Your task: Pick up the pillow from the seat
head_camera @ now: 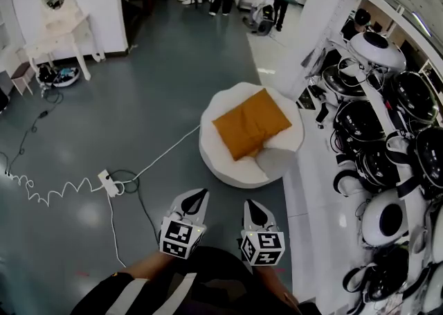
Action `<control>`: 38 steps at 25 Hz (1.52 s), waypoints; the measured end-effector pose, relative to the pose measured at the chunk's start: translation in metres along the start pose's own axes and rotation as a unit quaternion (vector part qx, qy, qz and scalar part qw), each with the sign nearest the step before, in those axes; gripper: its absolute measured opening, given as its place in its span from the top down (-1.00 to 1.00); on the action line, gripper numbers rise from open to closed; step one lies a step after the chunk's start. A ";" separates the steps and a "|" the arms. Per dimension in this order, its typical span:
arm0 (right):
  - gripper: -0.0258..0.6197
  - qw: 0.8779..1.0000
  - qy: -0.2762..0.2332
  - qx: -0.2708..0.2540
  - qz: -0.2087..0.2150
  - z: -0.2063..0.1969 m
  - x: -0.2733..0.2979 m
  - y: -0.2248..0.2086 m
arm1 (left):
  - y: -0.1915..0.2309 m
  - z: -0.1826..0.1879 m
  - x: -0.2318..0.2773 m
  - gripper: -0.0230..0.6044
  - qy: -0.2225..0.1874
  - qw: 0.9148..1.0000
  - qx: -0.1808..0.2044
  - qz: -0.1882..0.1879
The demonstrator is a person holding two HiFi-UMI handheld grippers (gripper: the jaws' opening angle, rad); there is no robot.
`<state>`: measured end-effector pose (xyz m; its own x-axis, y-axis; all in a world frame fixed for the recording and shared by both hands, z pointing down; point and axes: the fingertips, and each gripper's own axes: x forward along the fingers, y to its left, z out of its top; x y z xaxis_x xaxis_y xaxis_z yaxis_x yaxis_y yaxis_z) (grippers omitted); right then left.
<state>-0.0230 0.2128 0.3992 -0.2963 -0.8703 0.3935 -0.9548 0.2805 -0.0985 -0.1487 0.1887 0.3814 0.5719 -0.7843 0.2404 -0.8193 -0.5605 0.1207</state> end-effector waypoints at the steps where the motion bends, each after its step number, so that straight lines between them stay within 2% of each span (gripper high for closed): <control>1: 0.91 1.000 -0.001 0.000 -0.002 0.002 0.007 0.006 | 0.011 0.000 -0.001 0.93 -0.001 1.000 0.000 0.001; 10: 0.91 1.000 0.013 0.001 -0.007 0.008 0.058 0.052 | 0.082 0.003 -0.011 0.93 0.000 1.000 -0.013 0.008; 20: 0.91 1.000 0.023 -0.015 0.008 0.024 0.102 0.073 | 0.127 -0.004 -0.006 0.93 0.002 0.999 -0.028 0.022; 28: 0.91 0.999 0.027 -0.012 0.017 0.034 0.139 0.055 | 0.145 0.007 0.025 0.93 0.009 0.999 -0.028 0.037; 38: 0.91 0.999 0.049 0.012 0.016 0.041 0.201 -0.007 | 0.157 0.009 0.113 0.93 0.038 0.998 -0.025 0.031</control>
<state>-0.0766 0.0192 0.4414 -0.3239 -0.8168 0.4774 -0.9455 0.2964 -0.1345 -0.2119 0.0095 0.4186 0.5167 -0.7937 0.3209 -0.8553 -0.4956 0.1515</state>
